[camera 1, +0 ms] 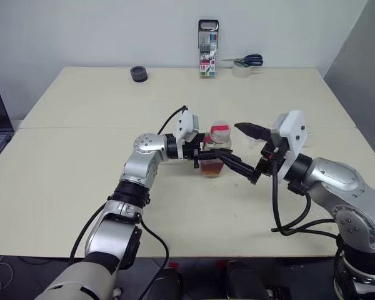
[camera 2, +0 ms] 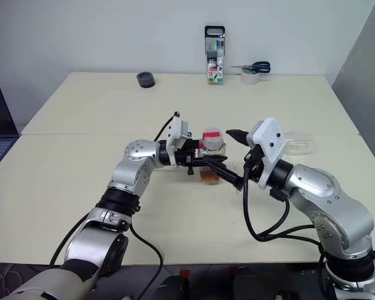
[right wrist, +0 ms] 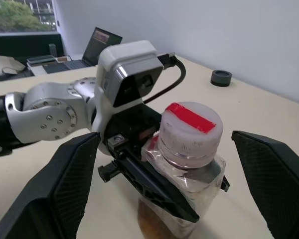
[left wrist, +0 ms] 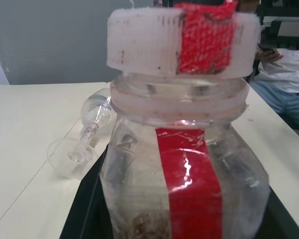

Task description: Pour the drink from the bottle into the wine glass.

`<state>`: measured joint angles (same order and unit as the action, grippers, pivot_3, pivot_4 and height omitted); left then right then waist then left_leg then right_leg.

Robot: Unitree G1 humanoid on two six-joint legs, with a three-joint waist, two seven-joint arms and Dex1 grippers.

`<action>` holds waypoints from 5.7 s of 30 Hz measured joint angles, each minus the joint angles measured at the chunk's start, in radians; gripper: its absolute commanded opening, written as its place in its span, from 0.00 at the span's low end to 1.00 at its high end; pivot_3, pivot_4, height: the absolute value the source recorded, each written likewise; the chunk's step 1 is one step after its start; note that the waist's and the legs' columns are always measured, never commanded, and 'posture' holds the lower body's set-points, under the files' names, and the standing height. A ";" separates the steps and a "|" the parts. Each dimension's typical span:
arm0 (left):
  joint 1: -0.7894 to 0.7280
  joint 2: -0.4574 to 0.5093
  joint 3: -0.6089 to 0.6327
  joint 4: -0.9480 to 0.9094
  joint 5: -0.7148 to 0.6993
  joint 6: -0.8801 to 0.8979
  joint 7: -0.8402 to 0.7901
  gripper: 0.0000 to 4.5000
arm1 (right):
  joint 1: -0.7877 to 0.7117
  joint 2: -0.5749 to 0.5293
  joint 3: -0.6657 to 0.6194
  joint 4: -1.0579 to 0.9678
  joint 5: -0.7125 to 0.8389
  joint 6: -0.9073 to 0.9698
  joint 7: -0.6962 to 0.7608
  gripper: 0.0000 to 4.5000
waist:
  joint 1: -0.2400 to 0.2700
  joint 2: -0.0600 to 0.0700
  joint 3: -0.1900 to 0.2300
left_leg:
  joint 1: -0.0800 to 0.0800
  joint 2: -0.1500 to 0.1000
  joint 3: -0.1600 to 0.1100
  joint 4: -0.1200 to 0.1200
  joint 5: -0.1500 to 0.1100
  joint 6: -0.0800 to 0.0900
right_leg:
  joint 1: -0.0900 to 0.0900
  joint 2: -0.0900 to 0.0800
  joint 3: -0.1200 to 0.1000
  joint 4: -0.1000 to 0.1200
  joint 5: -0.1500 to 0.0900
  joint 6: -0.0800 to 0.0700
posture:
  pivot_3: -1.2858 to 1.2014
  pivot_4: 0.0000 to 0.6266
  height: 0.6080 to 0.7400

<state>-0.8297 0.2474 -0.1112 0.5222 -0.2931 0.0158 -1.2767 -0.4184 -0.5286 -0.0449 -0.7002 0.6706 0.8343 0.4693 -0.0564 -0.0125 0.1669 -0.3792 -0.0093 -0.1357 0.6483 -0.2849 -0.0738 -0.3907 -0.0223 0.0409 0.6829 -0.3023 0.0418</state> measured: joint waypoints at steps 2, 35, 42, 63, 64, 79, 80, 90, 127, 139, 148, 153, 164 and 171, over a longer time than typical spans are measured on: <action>0.000 -0.005 0.002 0.000 -0.001 -0.003 0.001 0.38 | -0.027 0.001 -0.003 0.007 0.012 0.010 -0.016 1.00 | 0.000 0.000 0.000 | 0.000 0.000 0.000 0.000 0.000 0.000 | 0.000 0.000 0.000 0.000 0.000 0.000 | 0.52 0.24 1.00; 0.020 -0.031 0.001 -0.006 -0.012 -0.003 0.001 0.38 | -0.143 0.047 0.084 0.203 -0.035 -0.004 0.025 1.00 | 0.000 0.000 0.000 | 0.000 0.000 0.000 0.000 0.000 0.000 | 0.000 0.000 0.000 0.000 0.000 0.000 | 0.52 0.24 1.00; 0.021 -0.032 0.001 -0.008 -0.012 -0.005 -0.001 0.37 | -0.143 0.057 0.098 0.205 -0.066 -0.018 0.023 0.55 | 0.000 0.000 0.000 | 0.000 0.000 0.000 0.000 0.000 0.000 | 0.000 0.000 0.000 0.000 0.000 0.000 | 0.52 0.24 1.00; 0.052 -0.036 -0.001 -0.050 -0.014 0.000 0.023 0.37 | -0.062 0.113 -0.017 0.143 -0.009 -0.103 -0.015 0.39 | 0.003 0.000 0.000 | 0.000 0.001 -0.001 0.000 0.002 -0.003 | 0.001 -0.001 0.000 0.000 0.000 0.000 | 0.52 0.24 1.00; 0.056 -0.033 -0.001 -0.050 -0.014 0.000 0.024 0.37 | -0.048 0.117 -0.068 0.131 0.062 -0.070 -0.038 0.39 | 0.005 0.000 0.000 | 0.000 0.001 -0.001 0.000 0.002 -0.003 | 0.001 -0.002 0.000 0.000 0.000 0.000 | 0.52 0.24 1.00; 0.072 0.059 0.066 -0.074 -0.019 0.045 0.089 0.37 | 0.452 0.084 -0.055 0.279 -0.257 -0.159 -0.234 0.98 | -0.003 0.000 0.000 | 0.003 0.001 0.003 -0.001 0.000 0.000 | 0.001 0.001 0.003 0.003 0.000 0.000 | 0.52 0.24 1.00; 0.072 0.061 0.068 -0.082 -0.020 0.046 0.090 0.37 | 0.454 0.089 -0.042 0.287 -0.269 -0.169 -0.231 1.00 | -0.003 0.000 0.000 | 0.004 0.001 0.002 -0.001 0.000 0.000 | 0.001 0.001 0.002 0.003 0.000 0.000 | 0.52 0.24 1.00; 0.070 0.115 0.145 -0.069 -0.018 0.059 0.191 0.37 | 0.484 -0.028 -0.052 0.271 -0.296 -0.105 -0.133 1.00 | 0.010 0.000 0.000 | 0.004 0.000 0.001 -0.001 0.000 0.000 | 0.004 0.001 0.001 0.001 0.000 0.000 | 0.52 0.24 1.00; 0.240 0.223 0.432 -0.015 0.018 -0.025 0.833 0.37 | -0.170 0.298 0.343 0.436 -0.336 -0.137 0.034 1.00 | 0.000 -0.002 -0.001 | -0.001 0.000 0.000 0.001 0.002 -0.004 | -0.004 -0.002 -0.001 0.002 0.001 -0.002 | 0.52 0.24 1.00; 0.277 0.210 0.431 0.021 0.020 -0.109 0.829 1.00 | -0.179 0.315 0.345 0.439 -0.352 -0.146 0.054 1.00 | -0.001 -0.003 -0.001 | -0.002 0.000 0.002 0.001 0.002 -0.004 | -0.013 -0.002 0.001 0.014 0.002 -0.003 | 0.52 0.24 1.00; 0.306 0.209 0.429 -0.003 0.020 -0.109 0.827 1.00 | -0.175 0.322 0.353 0.437 -0.353 -0.144 0.061 1.00 | -0.001 -0.003 -0.001 | -0.002 0.001 0.002 0.001 0.002 -0.004 | -0.014 -0.002 0.001 0.014 0.002 -0.003 | 0.52 0.24 1.00; 0.350 0.206 0.421 -0.019 0.032 -0.110 0.836 1.00 | -0.148 0.319 0.361 0.427 -0.355 -0.143 0.062 1.00 | -0.001 -0.003 -0.001 | -0.002 0.001 0.002 0.001 0.002 -0.004 | -0.014 -0.002 0.001 0.014 0.002 -0.003 | 0.52 0.24 1.00; 0.469 0.183 0.405 -0.136 0.042 -0.101 0.879 1.00 | -0.063 0.261 0.365 0.350 -0.408 -0.157 0.054 1.00 | -0.001 -0.003 -0.001 | -0.002 0.001 0.002 0.001 0.002 -0.004 | -0.014 -0.002 0.001 0.014 0.002 -0.003 | 0.52 0.24 1.00; 0.616 0.185 0.407 -0.258 0.035 -0.028 0.894 1.00 | 0.046 0.189 0.341 0.270 -0.414 -0.177 0.060 1.00 | 0.001 -0.003 -0.001 | -0.002 0.001 0.002 0.000 0.002 -0.003 | -0.014 -0.002 0.001 0.014 0.002 -0.003 | 0.52 0.24 1.00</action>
<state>-0.2132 0.4324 0.2954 0.2645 -0.2583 -0.0125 -0.3830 -0.3723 -0.3391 0.2958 -0.4297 0.2567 0.6571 0.5294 -0.0550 -0.0154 0.1656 -0.3813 -0.0080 -0.1340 0.6485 -0.2833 -0.0767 -0.4043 -0.0243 0.0421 0.6966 -0.3002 0.0386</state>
